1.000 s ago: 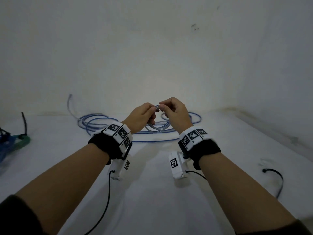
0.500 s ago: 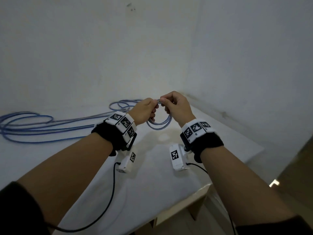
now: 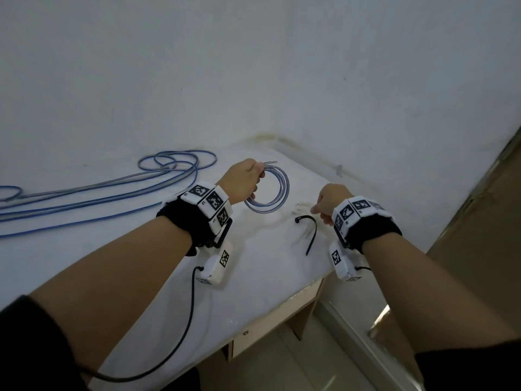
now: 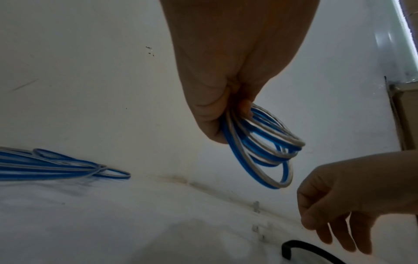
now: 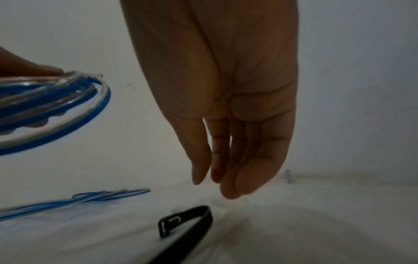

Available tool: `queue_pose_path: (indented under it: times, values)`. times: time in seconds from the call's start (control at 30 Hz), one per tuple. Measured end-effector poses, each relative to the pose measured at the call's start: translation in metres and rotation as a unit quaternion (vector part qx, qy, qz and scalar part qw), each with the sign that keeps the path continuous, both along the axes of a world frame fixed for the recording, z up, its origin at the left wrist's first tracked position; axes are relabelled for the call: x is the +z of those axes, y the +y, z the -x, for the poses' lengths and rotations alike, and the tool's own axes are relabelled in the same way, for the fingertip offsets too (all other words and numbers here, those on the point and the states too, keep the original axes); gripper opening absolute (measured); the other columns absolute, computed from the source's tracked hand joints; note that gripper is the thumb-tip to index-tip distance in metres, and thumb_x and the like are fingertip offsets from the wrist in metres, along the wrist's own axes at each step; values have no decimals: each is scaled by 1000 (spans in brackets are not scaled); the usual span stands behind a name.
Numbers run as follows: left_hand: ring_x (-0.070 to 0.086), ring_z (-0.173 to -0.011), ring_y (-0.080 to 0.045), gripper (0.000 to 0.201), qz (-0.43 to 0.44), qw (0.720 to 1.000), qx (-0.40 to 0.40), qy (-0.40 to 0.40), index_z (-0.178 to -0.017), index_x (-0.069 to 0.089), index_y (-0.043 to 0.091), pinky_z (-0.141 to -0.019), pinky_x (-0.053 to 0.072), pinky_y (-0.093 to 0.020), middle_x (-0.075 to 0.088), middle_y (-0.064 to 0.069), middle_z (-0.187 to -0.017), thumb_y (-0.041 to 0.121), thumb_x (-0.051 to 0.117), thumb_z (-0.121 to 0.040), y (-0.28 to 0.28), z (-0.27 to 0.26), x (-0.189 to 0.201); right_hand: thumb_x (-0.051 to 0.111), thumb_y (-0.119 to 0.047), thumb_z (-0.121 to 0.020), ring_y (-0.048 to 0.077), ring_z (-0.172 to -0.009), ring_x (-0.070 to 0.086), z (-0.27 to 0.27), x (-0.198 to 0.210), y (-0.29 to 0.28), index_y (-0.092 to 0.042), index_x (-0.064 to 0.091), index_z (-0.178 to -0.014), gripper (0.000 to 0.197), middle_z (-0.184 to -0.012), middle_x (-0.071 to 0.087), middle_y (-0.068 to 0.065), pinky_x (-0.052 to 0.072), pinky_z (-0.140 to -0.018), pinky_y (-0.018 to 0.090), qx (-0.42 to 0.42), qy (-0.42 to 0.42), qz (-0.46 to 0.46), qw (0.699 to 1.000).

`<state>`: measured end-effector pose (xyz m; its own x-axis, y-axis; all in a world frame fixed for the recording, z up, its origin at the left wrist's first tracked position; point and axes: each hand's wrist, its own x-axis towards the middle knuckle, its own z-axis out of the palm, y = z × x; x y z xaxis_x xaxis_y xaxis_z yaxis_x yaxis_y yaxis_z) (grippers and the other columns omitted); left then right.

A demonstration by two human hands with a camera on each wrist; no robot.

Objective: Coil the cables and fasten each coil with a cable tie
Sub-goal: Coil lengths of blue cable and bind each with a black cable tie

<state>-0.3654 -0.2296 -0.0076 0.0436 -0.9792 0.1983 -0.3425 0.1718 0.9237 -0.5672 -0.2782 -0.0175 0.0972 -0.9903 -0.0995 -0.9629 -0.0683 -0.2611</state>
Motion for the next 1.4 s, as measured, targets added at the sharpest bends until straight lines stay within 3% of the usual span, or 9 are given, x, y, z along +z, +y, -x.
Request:
queue_pose_path:
  times: [0.23, 0.33, 0.43, 0.63, 0.8, 0.9, 1.13, 1.27, 1.4]
  values:
    - [36, -50, -15, 31, -5, 1000, -2, 0, -71, 46, 15, -52, 42, -28, 37, -1, -63, 21, 34, -99, -4, 3, -4, 75, -20, -74, 26, -70, 64, 6, -19, -3, -1, 65, -73, 22, -76, 66, 14, 52, -63, 29, 5, 19, -10, 1000]
    - [37, -51, -14, 31, 4, 1000, 7, -6, -71, 46, 15, -53, 43, -28, 38, 0, -64, 22, 34, -99, -5, -4, -2, 69, -9, -76, 24, -64, 67, 4, -15, -5, -6, 60, -68, 12, -77, 69, 13, 57, -55, 27, -10, -59, -36, 998]
    - [37, -52, -14, 31, 19, 999, 30, -2, -71, 46, 15, -55, 44, -31, 39, -1, -65, 22, 34, -99, -3, -18, 0, 62, 0, -84, 27, -61, 64, -11, -4, -2, -8, 55, -71, 17, -70, 66, 16, 59, -64, 36, -7, -162, -32, 986]
    - [40, -53, -16, 30, 69, 991, 113, 10, -73, 46, 16, -57, 42, -32, 42, -1, -66, 23, 34, -100, 8, -74, 8, 52, 5, -90, 15, -44, 58, -76, 14, 8, -2, 59, -76, 18, -67, 58, 15, 53, -49, 24, 58, -436, -58, 896]
    - [44, -50, -11, 27, 106, 975, 191, 23, -76, 47, 15, -53, 44, -27, 44, 0, -68, 21, 36, -100, 32, -138, 14, 51, 10, -88, 15, -51, 65, -152, 28, 28, 3, 58, -79, 14, -71, 60, 18, 59, -59, 26, 146, -584, -98, 792]
    - [46, -50, -10, 24, 119, 966, 229, 0, -83, 50, 11, -55, 46, -29, 45, 1, -70, 22, 37, -99, 53, -177, 17, 59, 5, -86, 15, -55, 65, -198, 34, 44, 2, 59, -82, 5, -72, 61, 16, 59, -63, 26, 210, -601, -107, 763]
    - [44, -61, -16, 20, 152, 938, 306, -57, -91, 49, 9, -58, 46, -30, 45, 3, -69, 21, 36, -100, 109, -259, 20, 52, -5, -94, 14, -48, 60, -303, 43, 84, -6, 56, -81, 13, -68, 57, 13, 55, -52, 25, 324, -567, -123, 747]
    - [46, -67, -18, 20, 159, 922, 344, -84, -91, 49, 11, -75, 47, -44, 48, 6, -71, 24, 36, -100, 134, -293, 21, 49, -7, -95, 14, -48, 59, -346, 46, 104, -5, 55, -86, 12, -68, 56, 11, 54, -53, 25, 366, -572, -117, 725]
    - [46, -66, -16, 21, 167, 910, 368, -88, -91, 50, 12, -79, 49, -49, 47, 7, -70, 24, 36, -99, 153, -315, 19, 47, -7, -96, 15, -50, 60, -374, 46, 120, -5, 55, -87, 13, -70, 57, 12, 54, -54, 25, 392, -576, -125, 706]
